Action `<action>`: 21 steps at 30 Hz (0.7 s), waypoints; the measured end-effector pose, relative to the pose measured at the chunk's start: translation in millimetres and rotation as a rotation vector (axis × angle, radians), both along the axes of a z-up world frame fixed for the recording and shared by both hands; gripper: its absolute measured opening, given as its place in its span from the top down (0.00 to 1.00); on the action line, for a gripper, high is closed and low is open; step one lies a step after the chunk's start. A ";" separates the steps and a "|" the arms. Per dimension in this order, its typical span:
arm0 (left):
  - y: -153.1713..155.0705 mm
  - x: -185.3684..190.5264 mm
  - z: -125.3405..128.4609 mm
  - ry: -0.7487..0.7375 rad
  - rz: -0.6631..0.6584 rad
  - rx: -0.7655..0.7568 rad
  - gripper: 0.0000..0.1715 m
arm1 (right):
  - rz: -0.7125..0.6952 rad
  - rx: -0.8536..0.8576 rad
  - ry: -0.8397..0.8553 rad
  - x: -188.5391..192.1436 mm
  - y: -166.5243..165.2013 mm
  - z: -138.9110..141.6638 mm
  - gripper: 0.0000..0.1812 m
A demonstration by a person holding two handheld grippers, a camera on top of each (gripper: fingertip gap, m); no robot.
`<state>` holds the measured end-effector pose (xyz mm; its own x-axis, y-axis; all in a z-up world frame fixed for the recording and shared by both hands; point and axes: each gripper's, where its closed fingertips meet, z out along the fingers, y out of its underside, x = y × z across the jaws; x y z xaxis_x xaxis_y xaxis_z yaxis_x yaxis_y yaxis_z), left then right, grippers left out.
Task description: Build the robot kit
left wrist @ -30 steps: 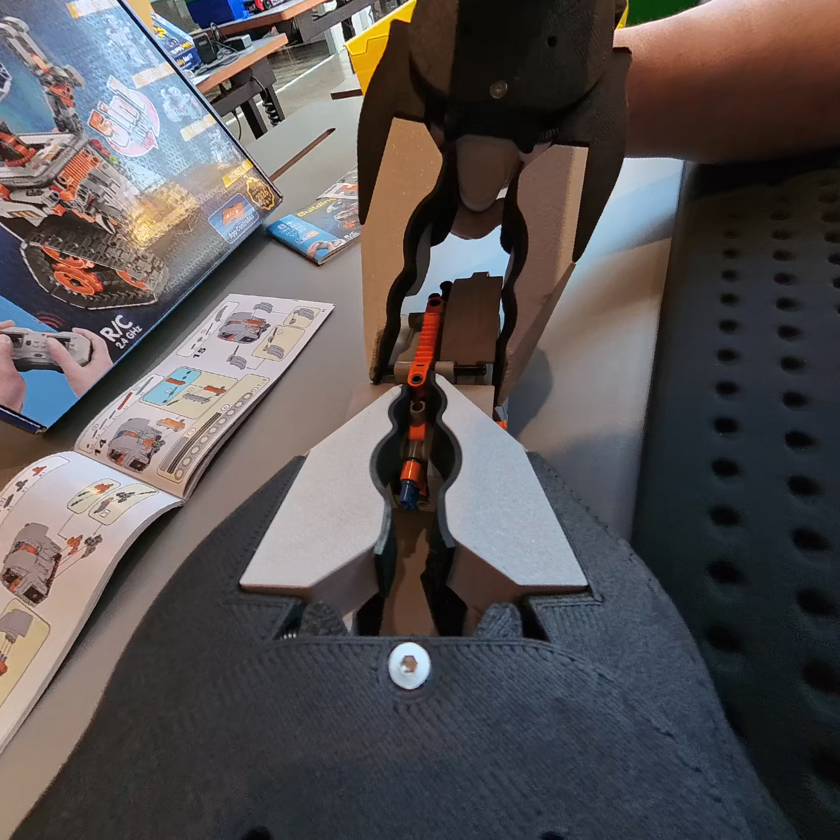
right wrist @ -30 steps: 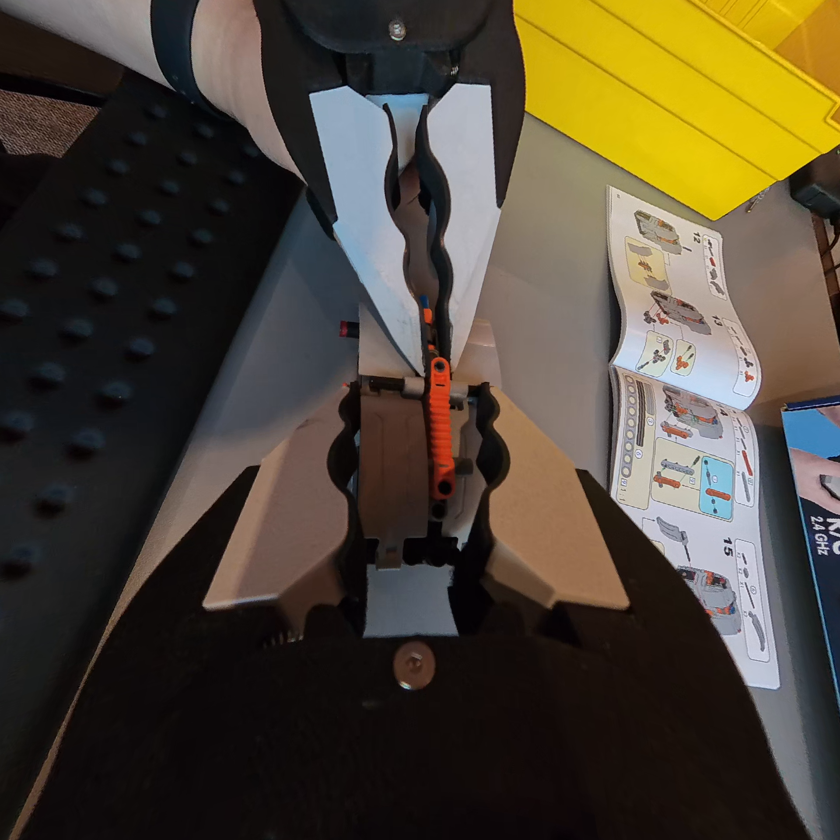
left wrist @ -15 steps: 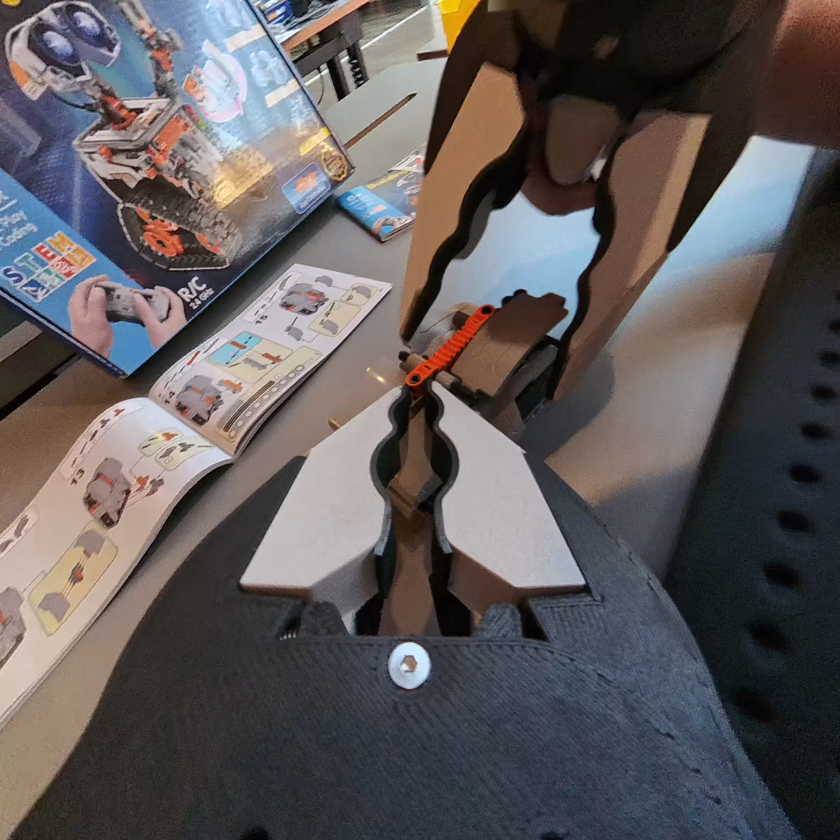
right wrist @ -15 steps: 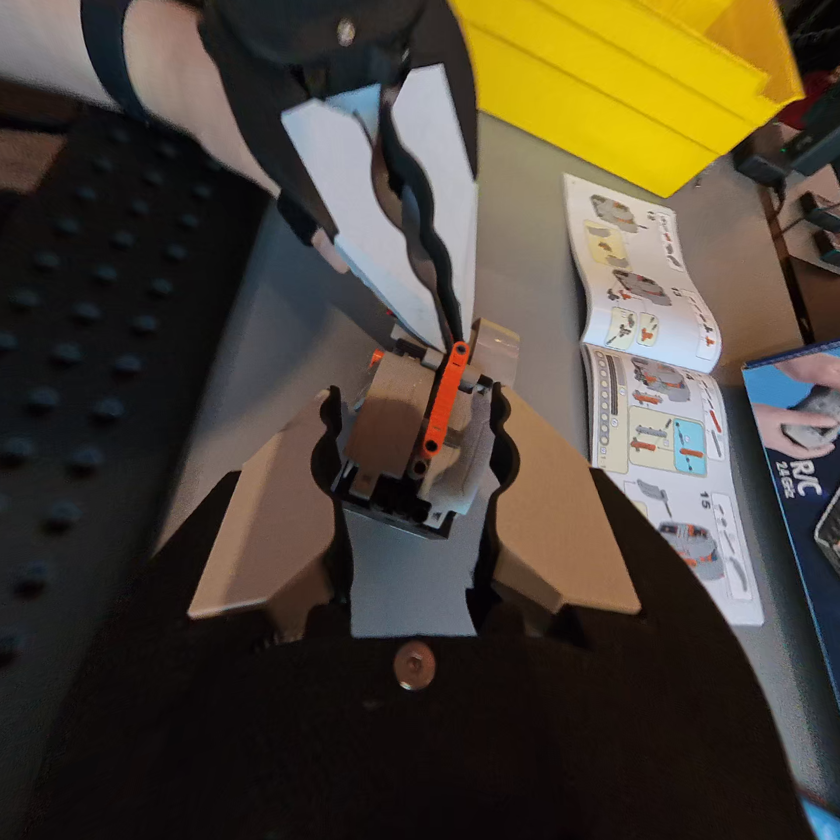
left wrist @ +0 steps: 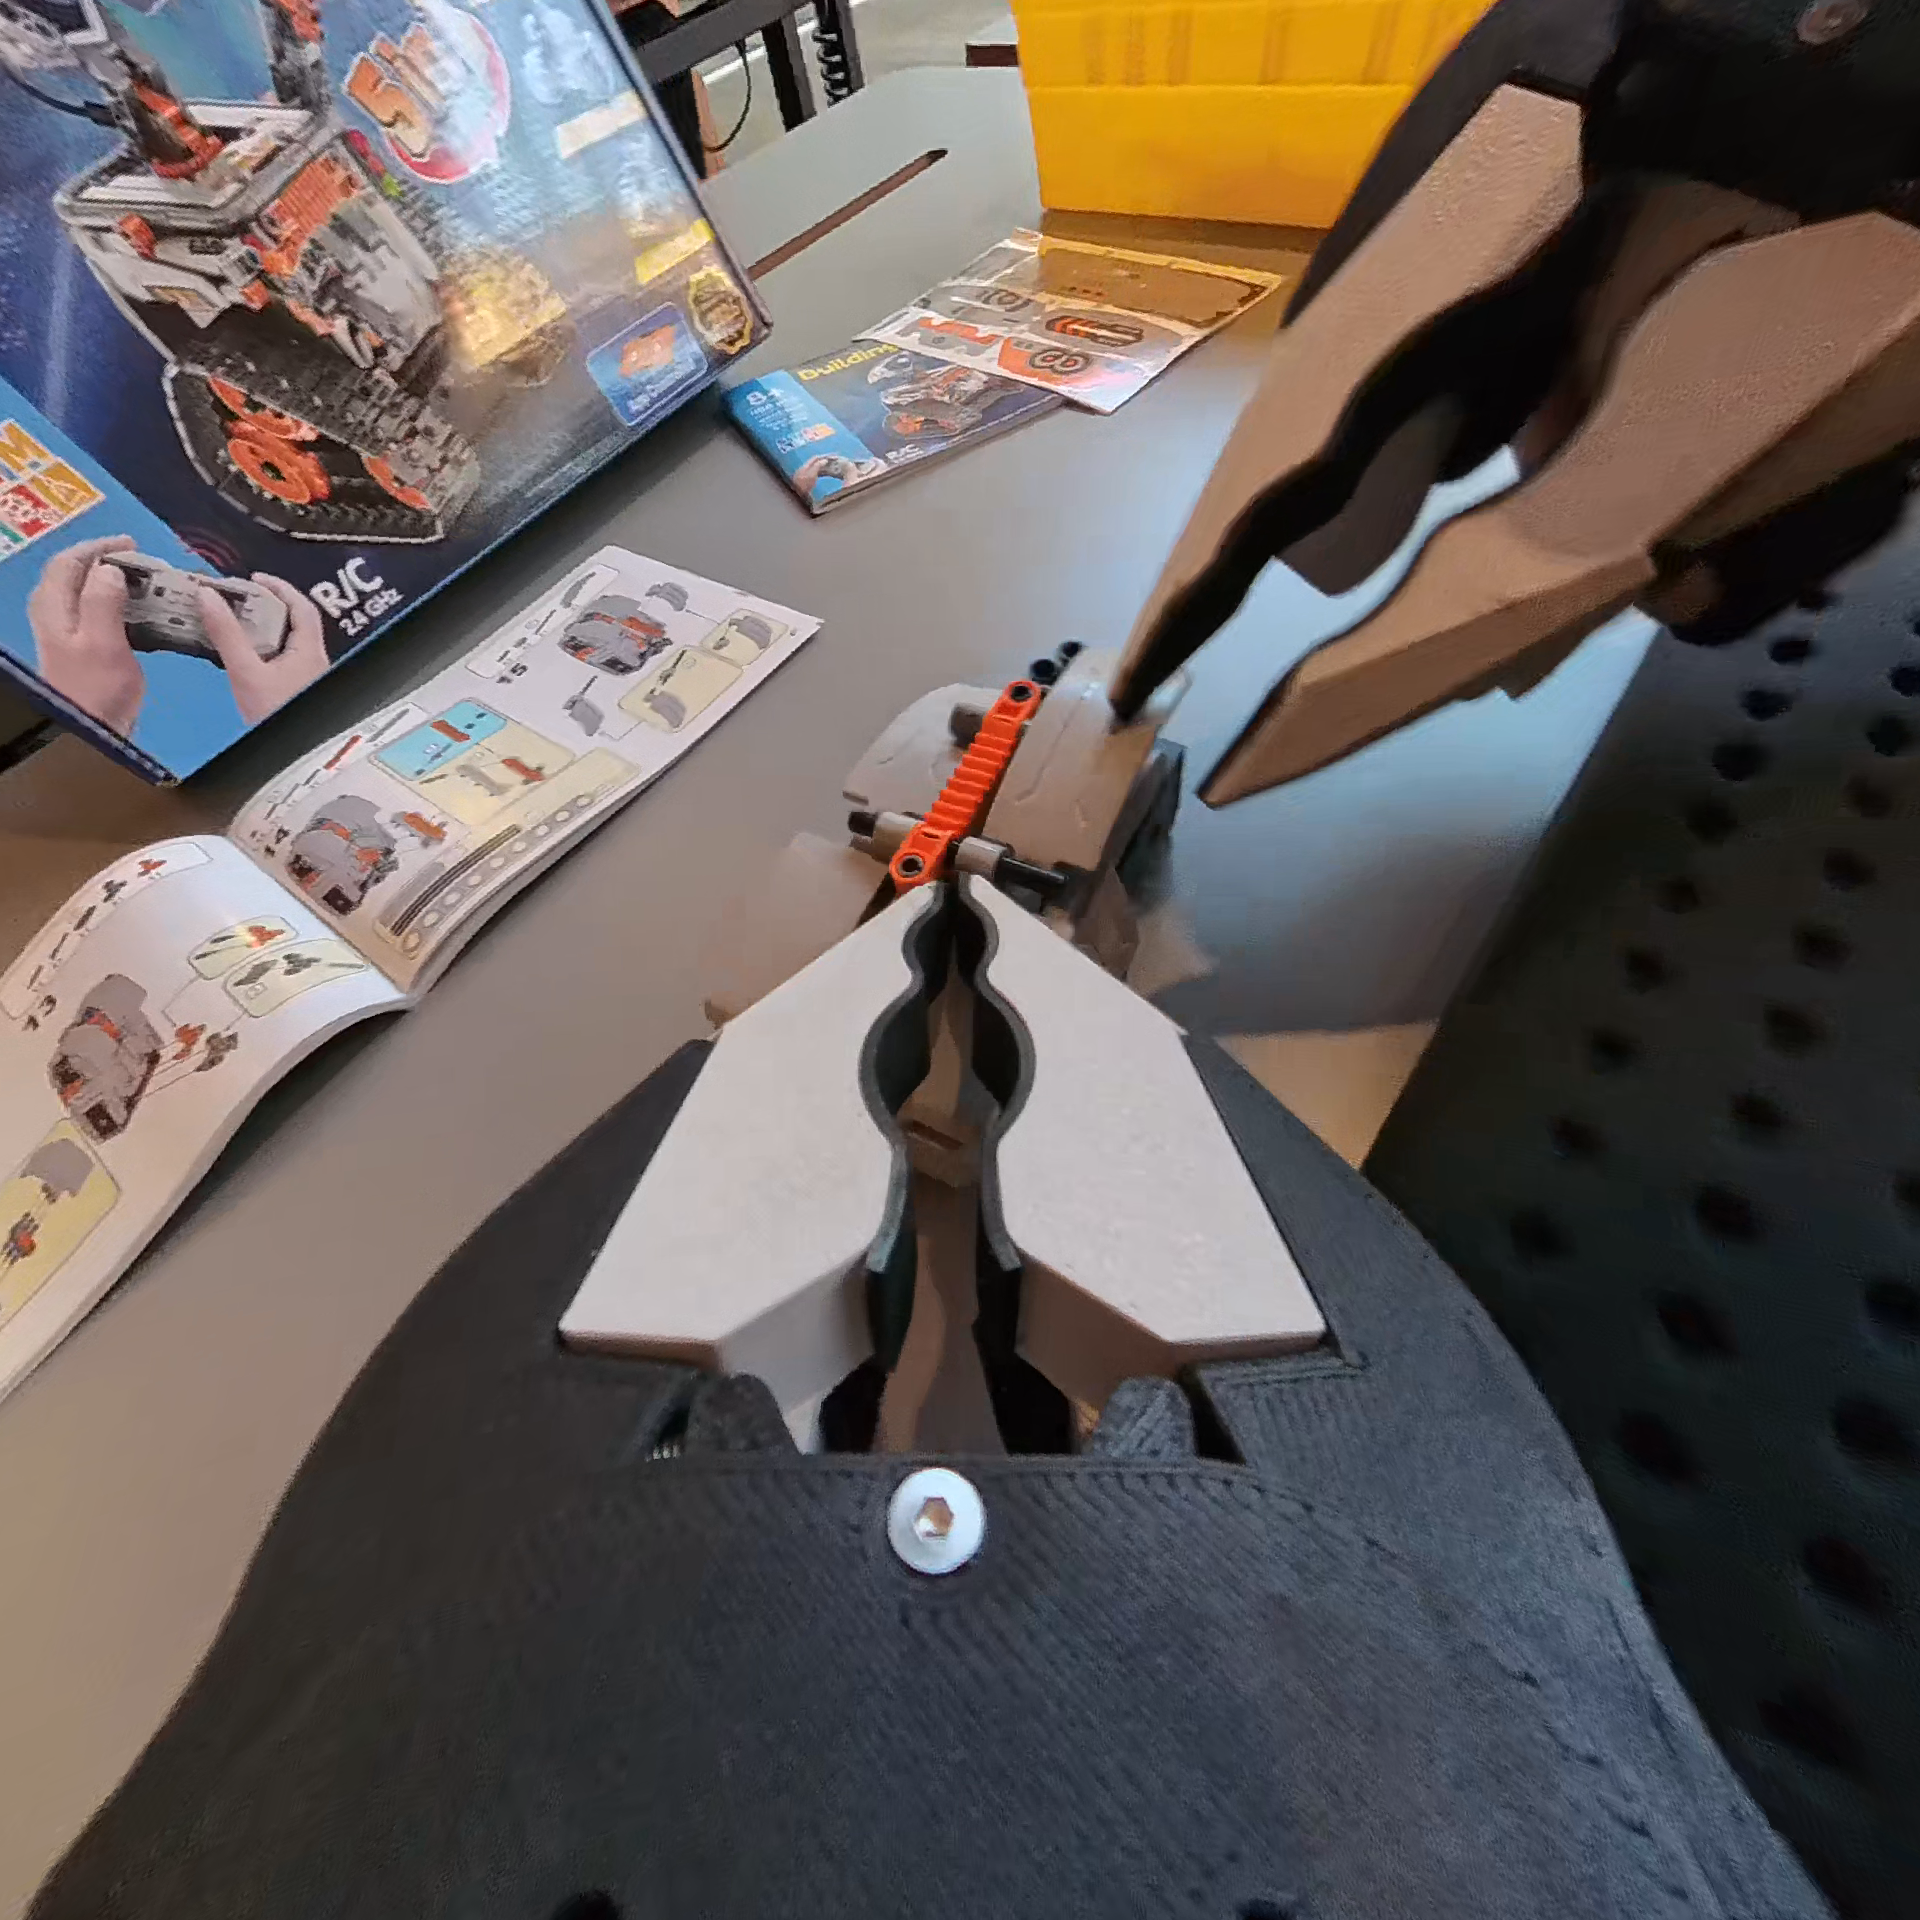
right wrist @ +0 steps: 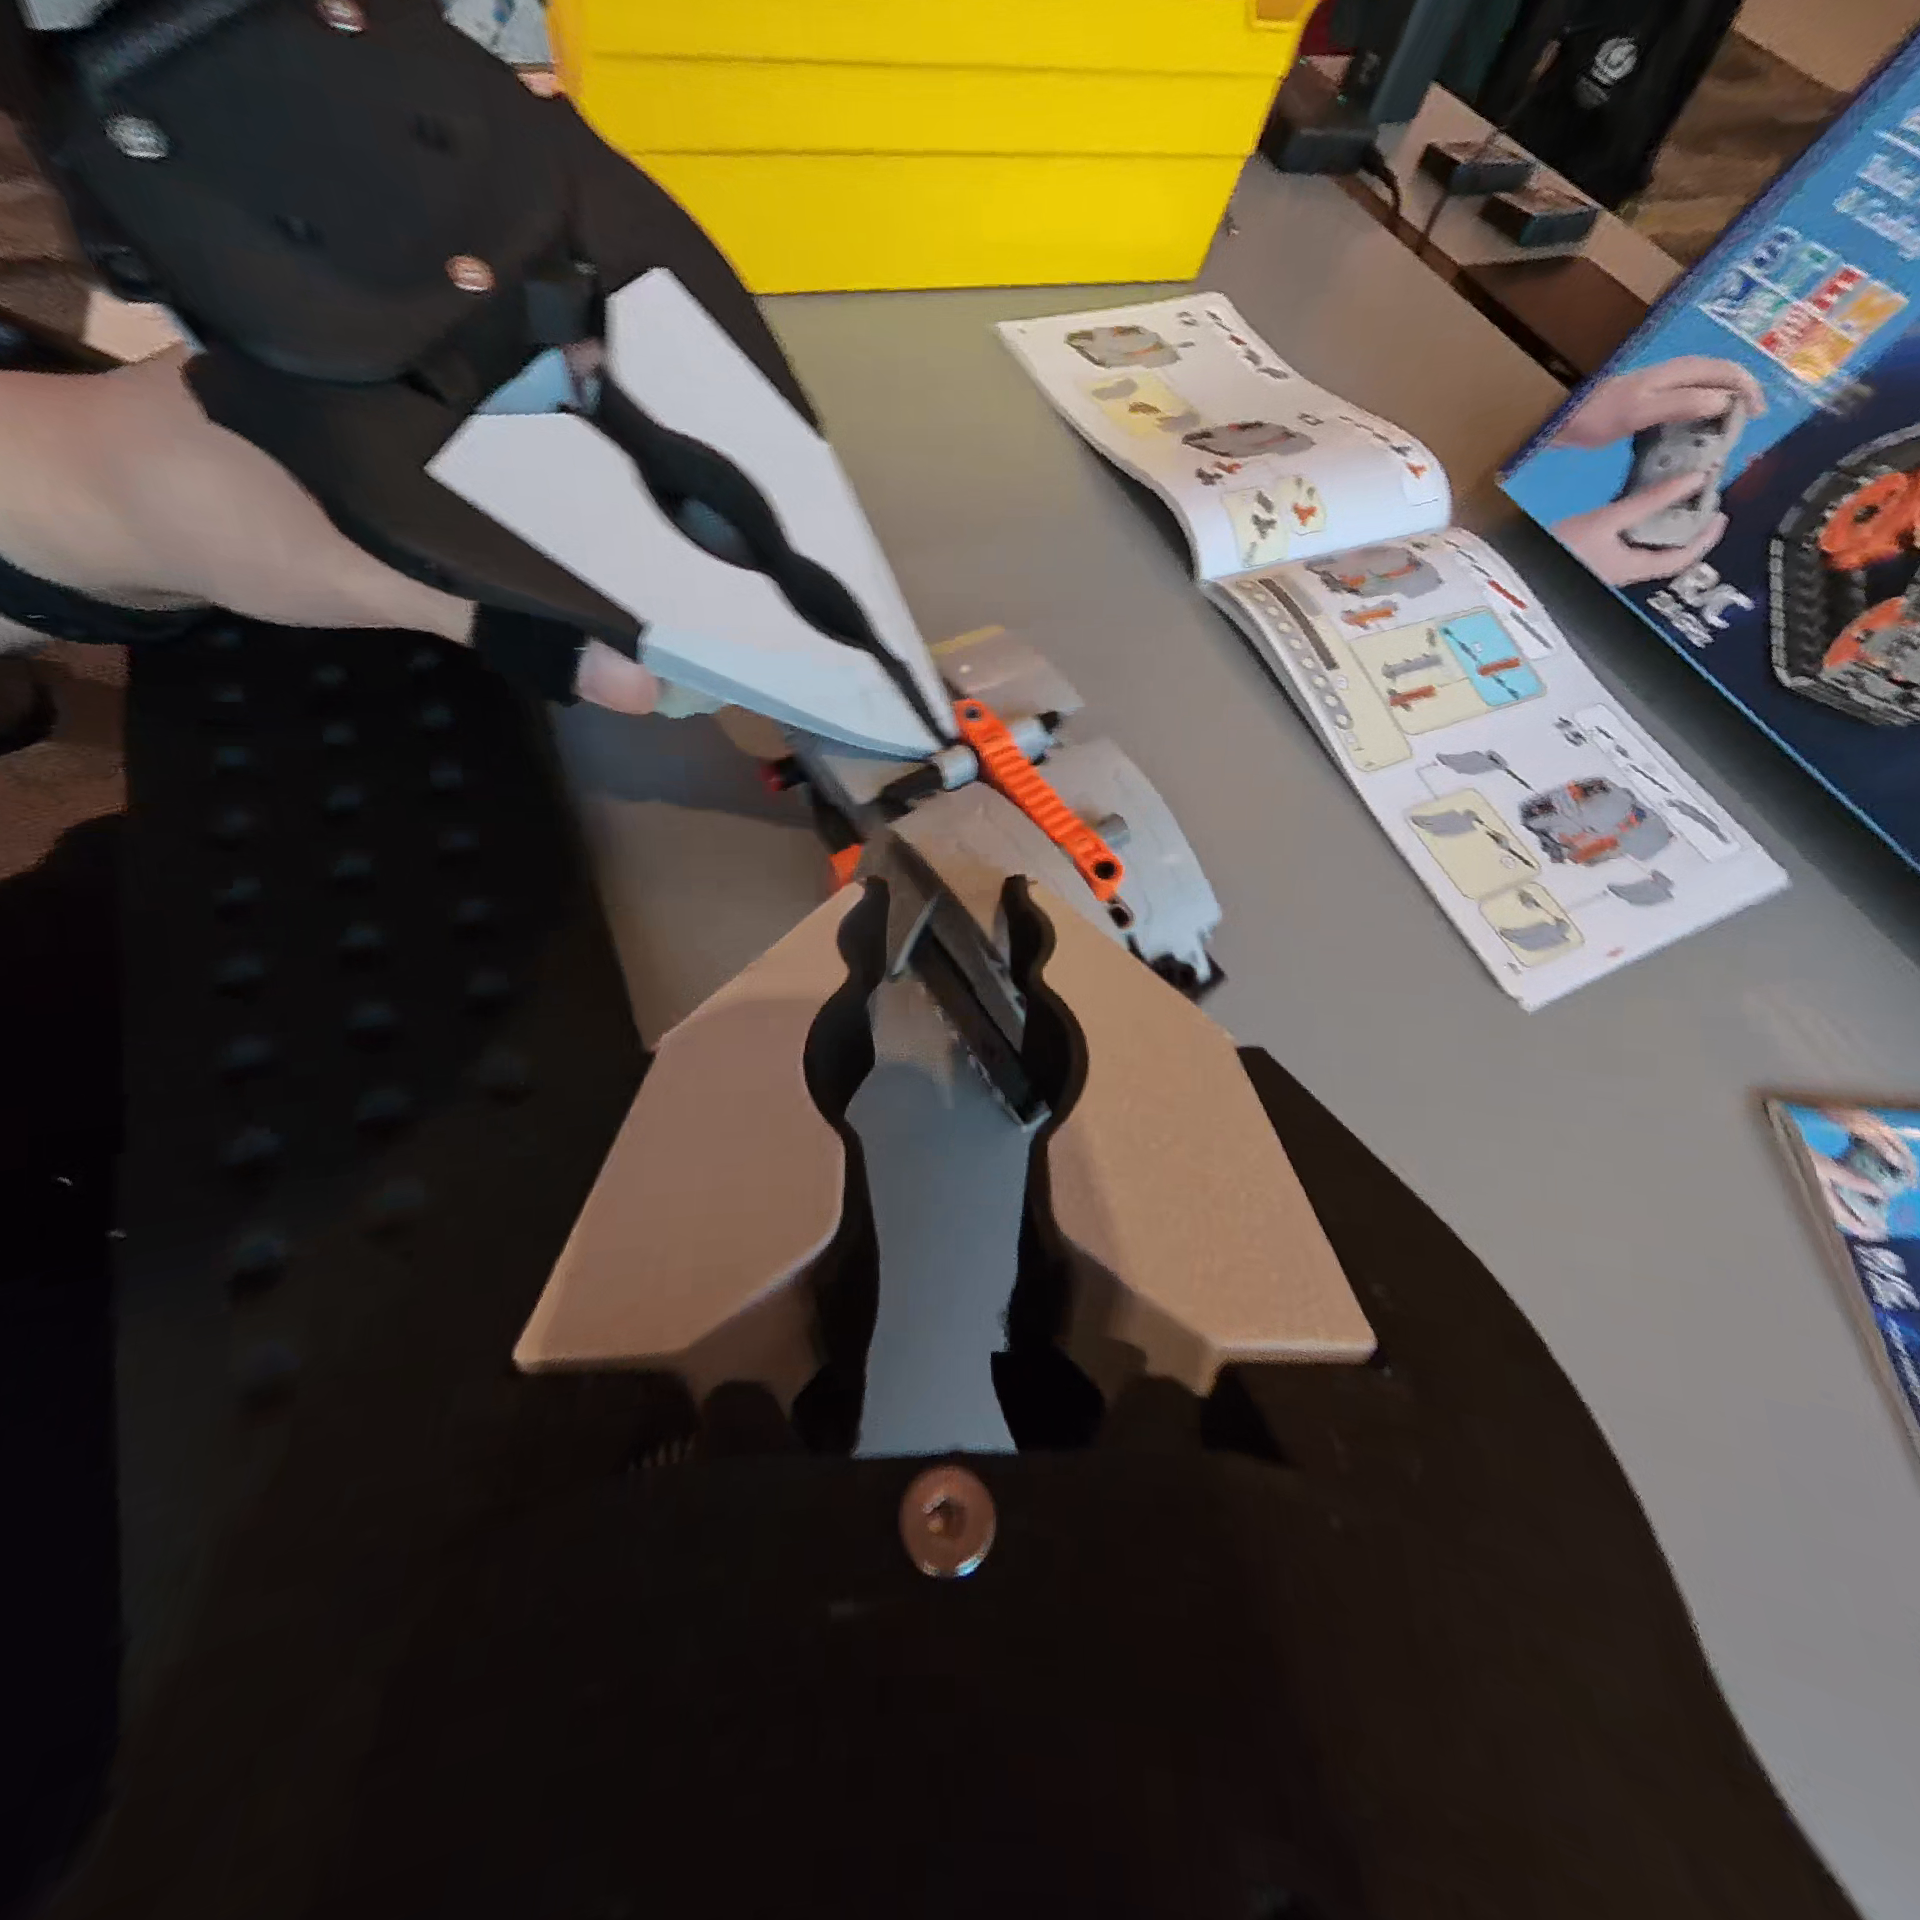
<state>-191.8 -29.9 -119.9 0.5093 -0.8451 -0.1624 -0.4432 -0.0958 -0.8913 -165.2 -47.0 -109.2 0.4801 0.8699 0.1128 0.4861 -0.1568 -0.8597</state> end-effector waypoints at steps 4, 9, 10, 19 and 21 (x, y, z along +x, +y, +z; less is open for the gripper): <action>-9.1 20.3 0.5 0.000 -0.068 0.010 1.00 | -0.061 0.075 -0.012 28.4 30.7 1.5 0.87; -18.1 34.6 6.2 -0.068 -0.165 -0.099 1.00 | -0.092 0.091 0.023 50.3 48.5 12.3 0.85; -16.1 30.3 10.5 -0.086 -0.154 -0.090 1.00 | -0.054 0.098 0.051 46.7 41.0 18.9 0.85; -12.6 21.0 25.8 -0.054 -0.234 0.046 0.93 | 0.281 0.192 -0.082 10.4 12.4 3.6 0.90; -8.7 26.7 19.5 -0.016 -0.244 0.037 0.93 | 0.369 0.143 -0.089 7.3 11.3 2.0 0.92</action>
